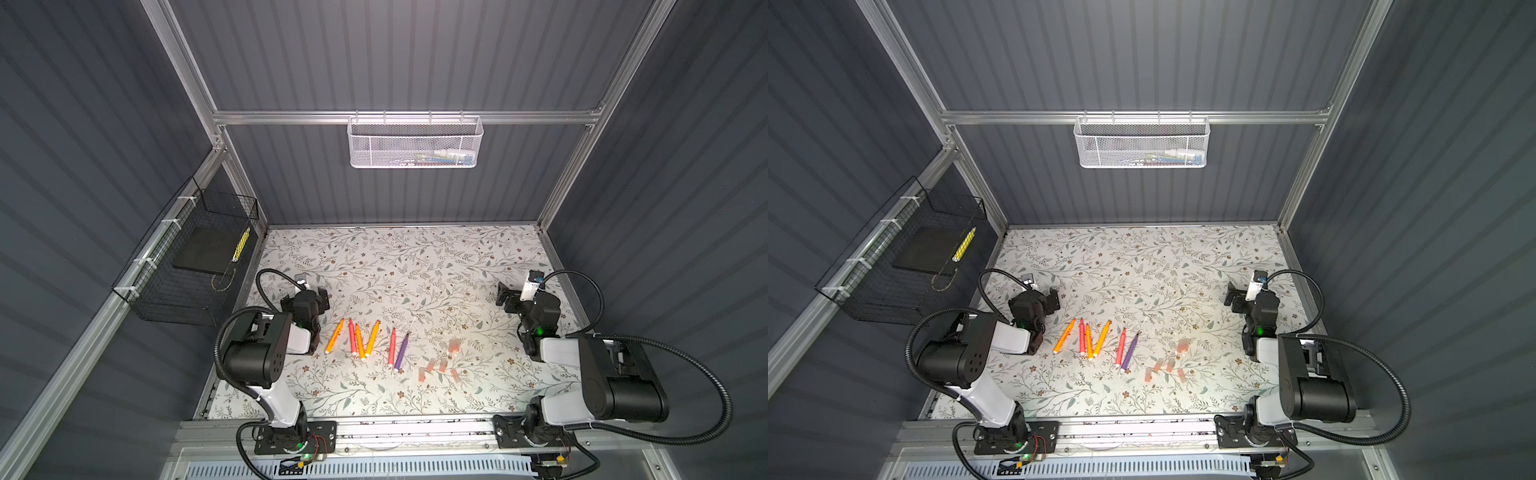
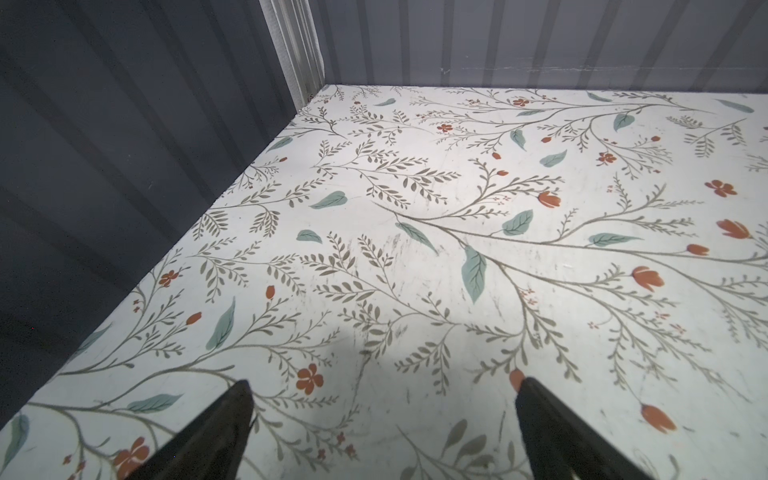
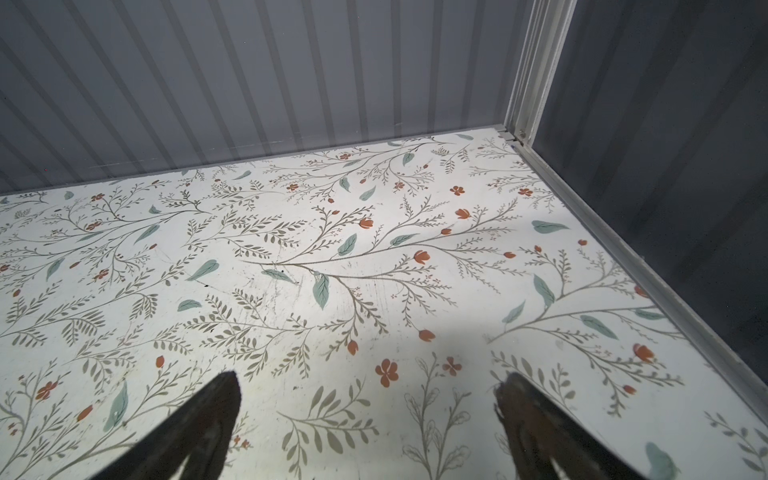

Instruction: Insert the pens into the pen caps

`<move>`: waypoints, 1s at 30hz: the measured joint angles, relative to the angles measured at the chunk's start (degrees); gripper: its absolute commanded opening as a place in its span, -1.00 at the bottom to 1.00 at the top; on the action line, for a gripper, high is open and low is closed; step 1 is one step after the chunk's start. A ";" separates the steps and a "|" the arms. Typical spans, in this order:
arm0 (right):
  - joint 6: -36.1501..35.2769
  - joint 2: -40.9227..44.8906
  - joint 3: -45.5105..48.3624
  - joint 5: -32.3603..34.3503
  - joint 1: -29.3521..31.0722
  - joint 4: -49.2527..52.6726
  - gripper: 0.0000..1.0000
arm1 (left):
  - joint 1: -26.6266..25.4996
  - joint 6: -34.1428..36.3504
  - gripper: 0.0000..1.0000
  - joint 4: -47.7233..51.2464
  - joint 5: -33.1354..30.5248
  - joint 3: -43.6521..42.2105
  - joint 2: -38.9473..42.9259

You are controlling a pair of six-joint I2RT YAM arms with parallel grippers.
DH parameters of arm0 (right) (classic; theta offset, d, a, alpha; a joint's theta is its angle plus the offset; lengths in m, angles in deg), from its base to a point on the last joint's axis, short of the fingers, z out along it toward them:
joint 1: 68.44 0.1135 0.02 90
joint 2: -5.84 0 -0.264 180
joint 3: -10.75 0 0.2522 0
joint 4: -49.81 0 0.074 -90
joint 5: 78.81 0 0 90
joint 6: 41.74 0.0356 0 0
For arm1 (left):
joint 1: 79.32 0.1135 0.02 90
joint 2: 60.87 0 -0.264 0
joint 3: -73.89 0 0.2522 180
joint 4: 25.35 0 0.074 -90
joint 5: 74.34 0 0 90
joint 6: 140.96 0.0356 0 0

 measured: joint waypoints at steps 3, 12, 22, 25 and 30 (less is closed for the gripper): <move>0.04 0.24 0.13 0.20 0.02 -0.20 0.98 | -0.07 0.04 0.99 -0.20 -0.11 -0.11 0.17; 8.33 25.29 4.28 11.87 2.01 10.54 0.98 | -7.21 -1.25 0.99 8.92 -5.53 -5.33 24.00; 25.09 35.87 -2.03 7.19 1.92 30.64 0.98 | -7.13 -15.91 0.99 48.94 4.11 12.13 48.94; 27.28 35.98 2.71 3.91 1.73 29.94 0.98 | -7.15 -19.76 0.99 54.01 7.23 10.21 53.27; 28.52 32.52 4.55 -0.37 1.51 29.79 0.98 | -7.13 -26.05 0.99 59.89 7.34 7.34 57.57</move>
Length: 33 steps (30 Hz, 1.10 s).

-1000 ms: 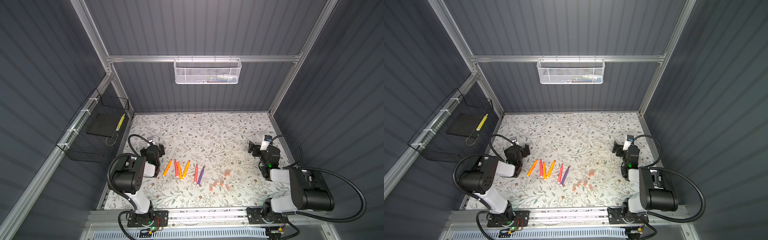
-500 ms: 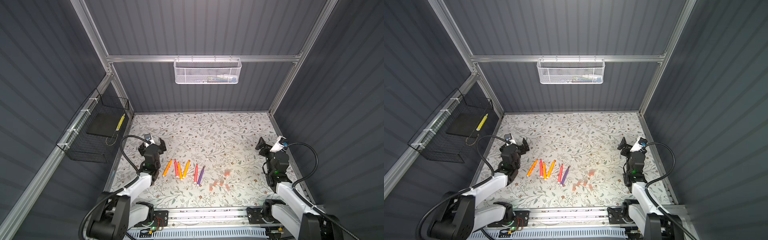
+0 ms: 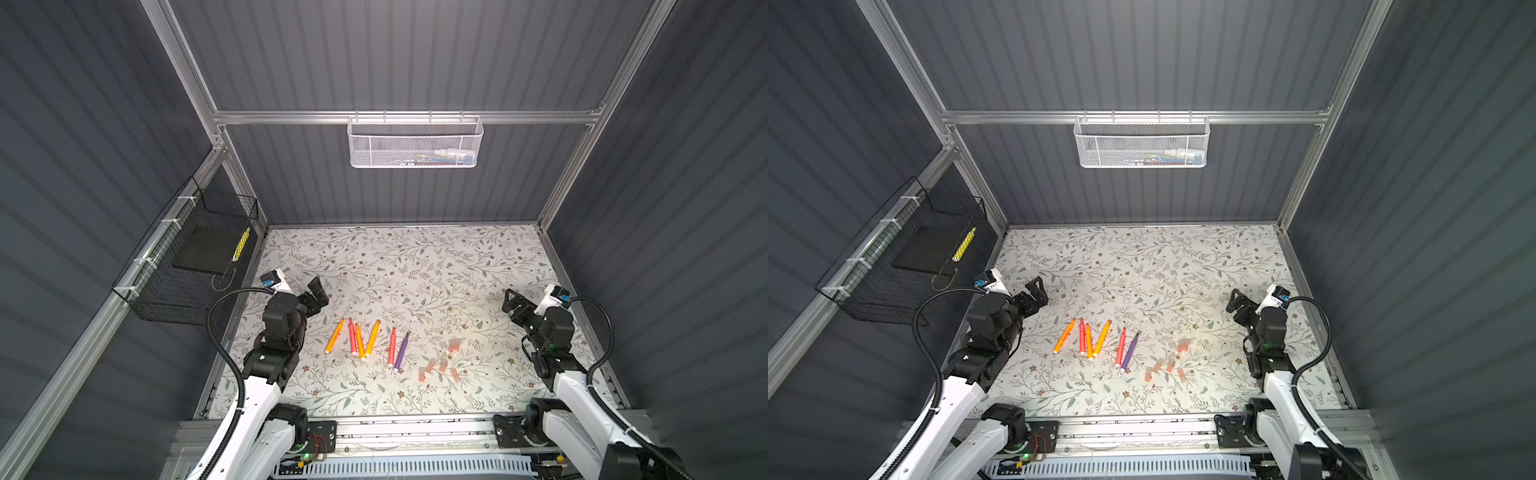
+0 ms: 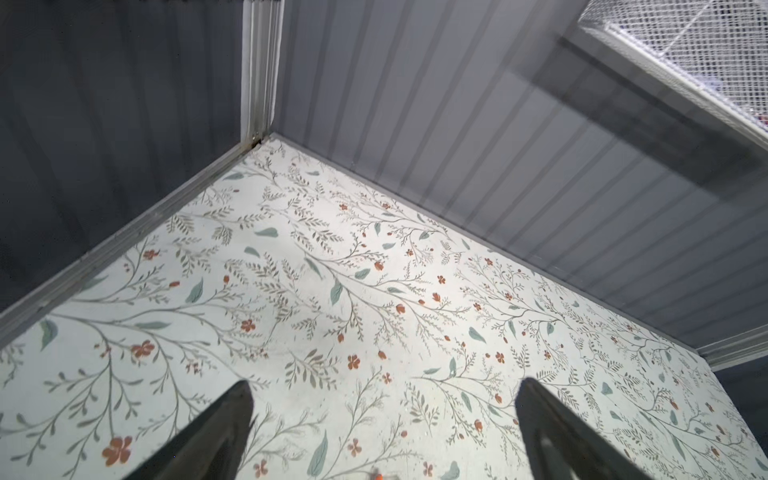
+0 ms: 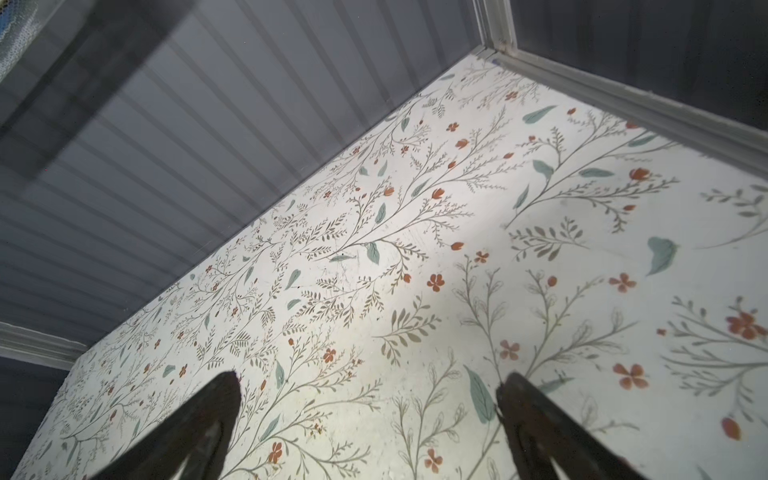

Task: Insert the pens into the pen caps
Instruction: 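Move the left gripper over the purple marker while the right gripper advances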

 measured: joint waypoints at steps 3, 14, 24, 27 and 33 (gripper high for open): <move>0.20 -3.23 -0.17 -2.73 0.02 -3.13 0.98 | 0.00 -0.42 0.99 1.68 2.49 -0.22 2.14; -0.15 -8.46 -3.04 -6.08 1.29 -3.65 0.91 | -1.38 -1.16 0.66 7.15 18.86 3.48 -5.44; -2.89 -9.03 -5.14 -2.60 6.91 -1.73 0.66 | -20.87 -3.48 0.42 8.00 18.62 1.31 -11.08; -4.13 -9.38 -6.47 -0.28 9.29 -0.81 0.59 | -30.53 -4.81 0.34 7.98 14.62 1.22 -15.04; -5.90 -9.94 -7.52 4.09 12.83 0.46 0.45 | -43.71 -7.04 0.16 6.49 8.52 1.22 -25.79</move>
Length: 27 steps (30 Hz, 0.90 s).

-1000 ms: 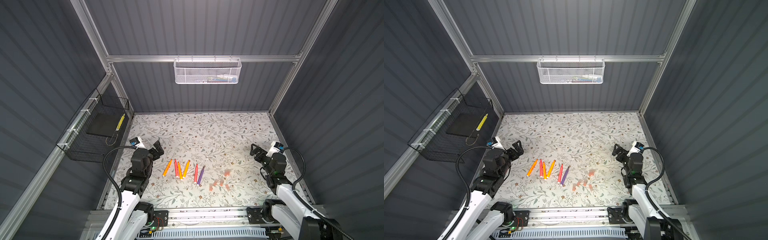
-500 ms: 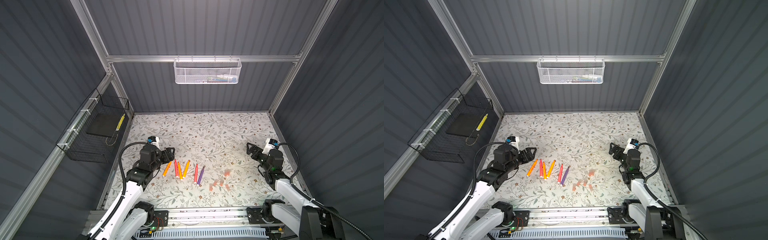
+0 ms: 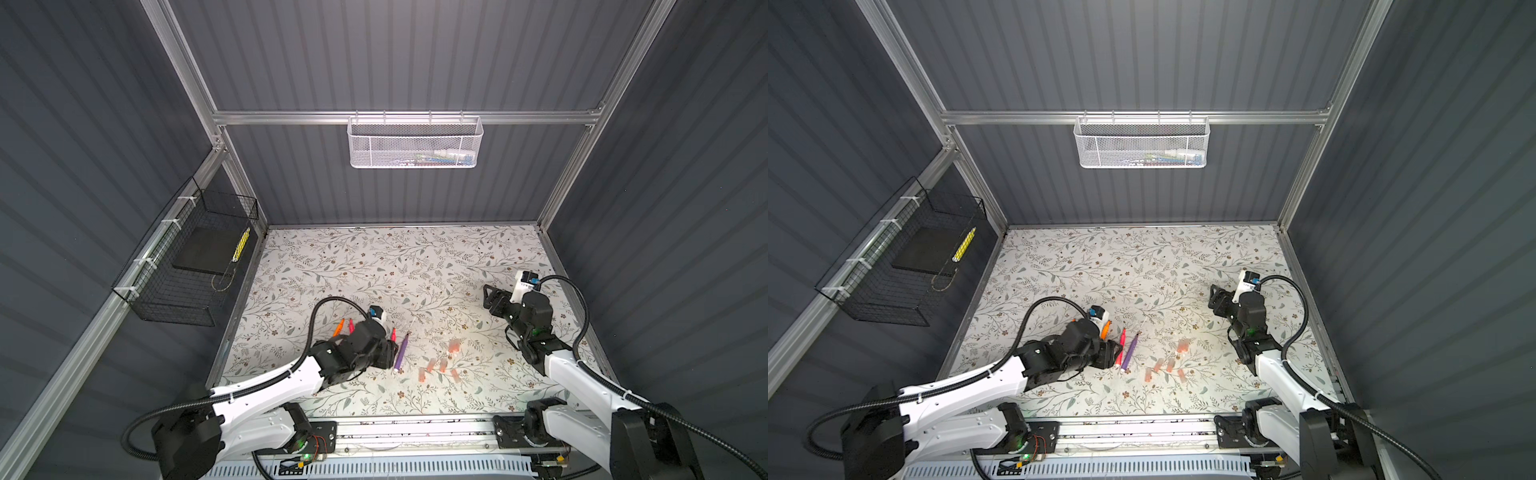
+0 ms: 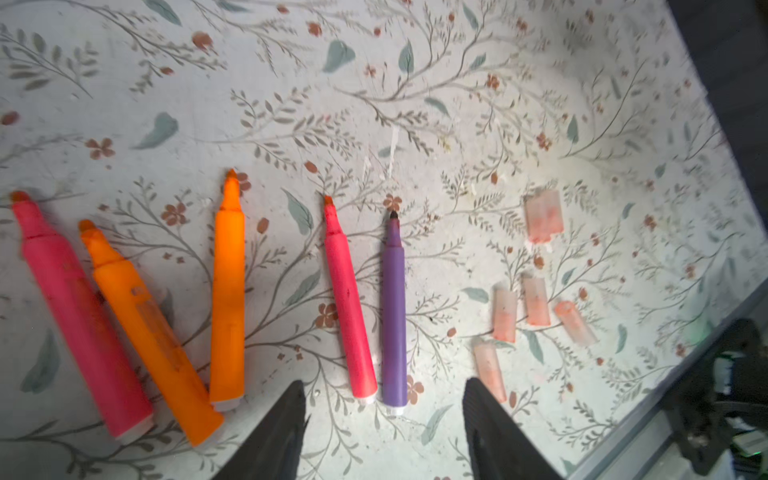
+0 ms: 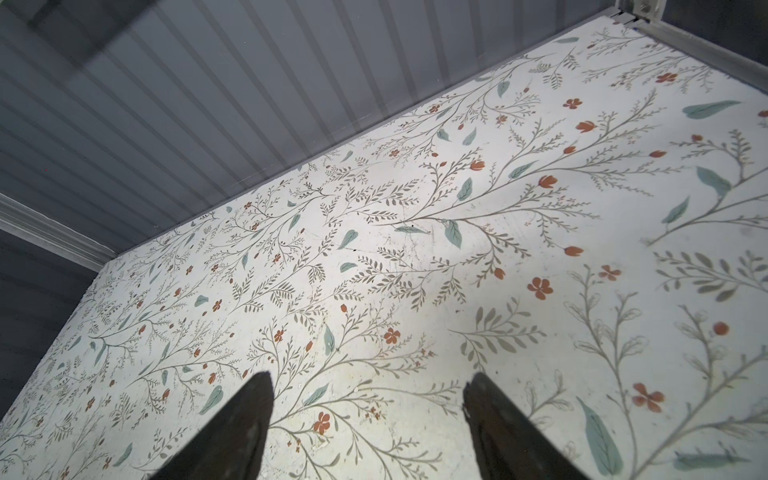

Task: Insert the pens into the pen caps
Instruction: 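Move the left gripper over the purple marker while the right gripper advances, then close the left gripper on the purple marker's body and lift it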

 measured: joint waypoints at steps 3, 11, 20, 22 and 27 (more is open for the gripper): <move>-0.83 -0.48 -0.42 1.55 1.14 0.81 0.43 | -4.52 -0.22 0.10 -0.28 -2.23 1.05 -5.70; -2.32 -1.73 -1.99 5.29 3.50 2.51 0.41 | -8.52 -0.22 0.09 -0.26 -6.43 7.52 -14.19; -3.61 -3.06 -3.50 8.28 5.79 3.19 0.43 | -8.52 -0.22 0.04 0.20 -8.41 10.34 -20.26; -3.85 -3.06 -3.61 8.79 6.21 3.69 0.45 | -8.52 -0.22 0.00 0.50 -8.57 11.08 -21.88; -4.44 -3.06 -4.02 9.51 6.80 4.20 0.46 | -8.52 -0.20 -0.16 1.70 -8.85 12.96 -24.33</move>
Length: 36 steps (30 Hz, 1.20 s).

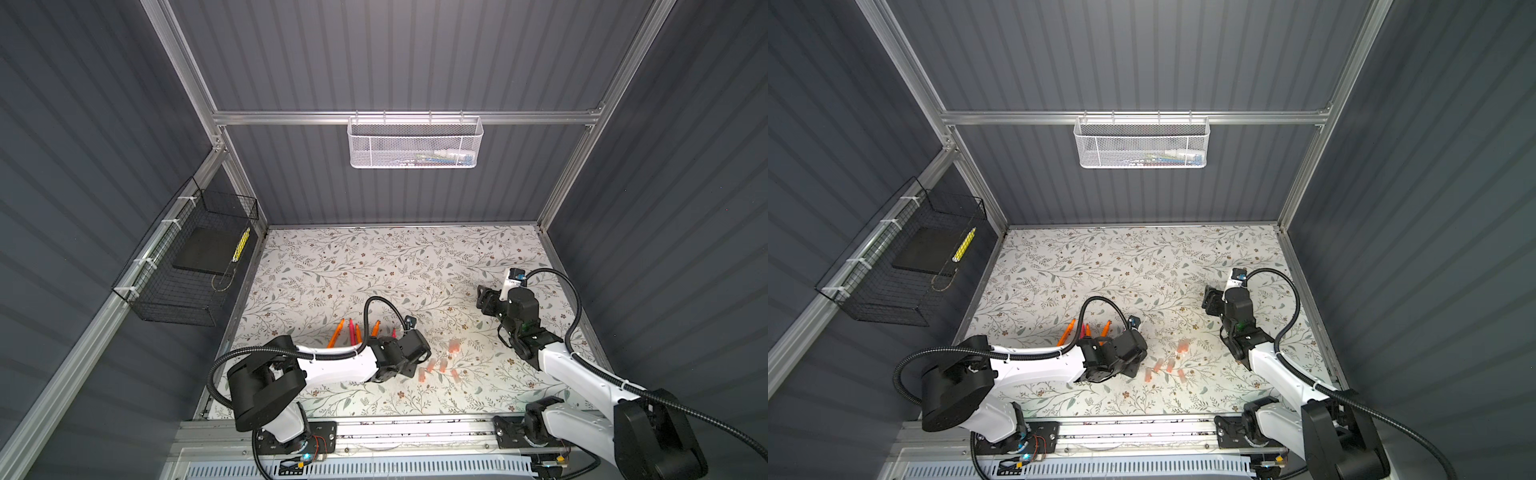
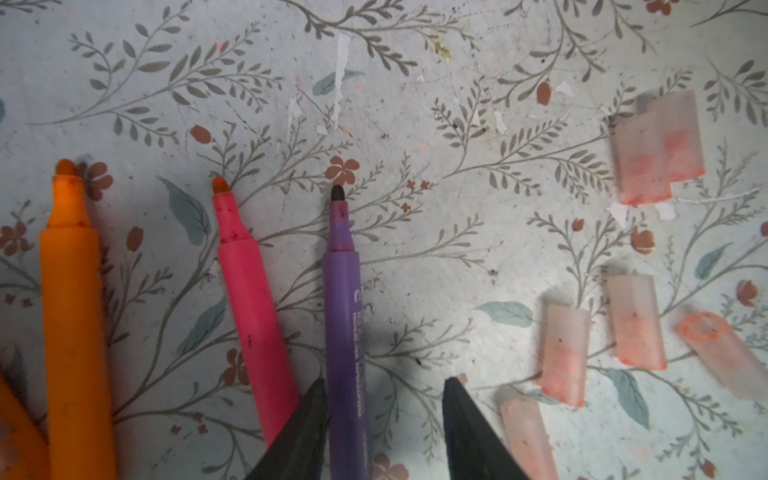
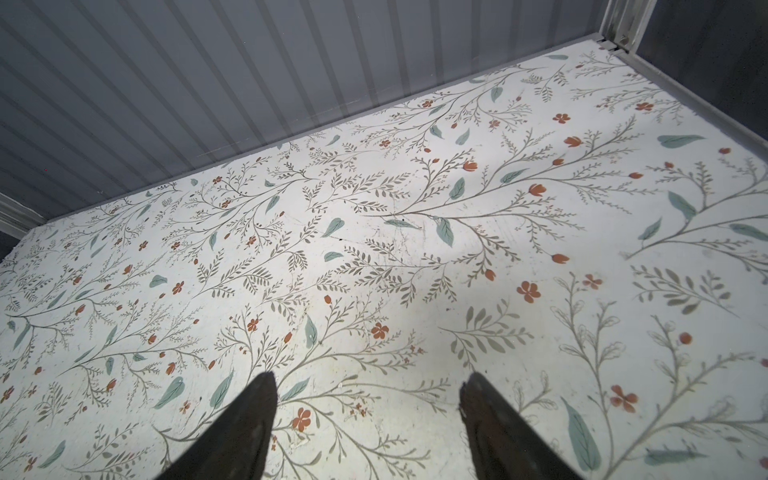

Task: Insert the pens into the pen caps
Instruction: 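Close the left gripper on the purple marker's body and lift it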

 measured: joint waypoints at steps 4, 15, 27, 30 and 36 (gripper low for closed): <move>-0.22 -0.59 -0.11 0.59 0.22 -0.04 0.47 | 0.00 0.00 -0.17 0.83 -0.57 0.57 -0.76; -0.44 -2.19 -0.24 1.03 0.74 0.74 0.49 | 0.00 0.00 -0.24 3.10 -1.20 0.68 -2.54; -0.46 -2.23 -0.42 1.95 0.85 0.96 0.49 | 0.00 0.48 -0.56 3.26 -1.62 1.11 -3.39; -0.50 -2.23 -0.42 2.05 0.96 0.98 0.54 | 0.00 0.87 -0.65 3.02 -1.60 1.11 -3.45; -0.55 -1.51 -0.48 1.81 1.11 2.21 0.54 | 0.92 1.51 -0.78 1.60 -1.01 0.85 -3.45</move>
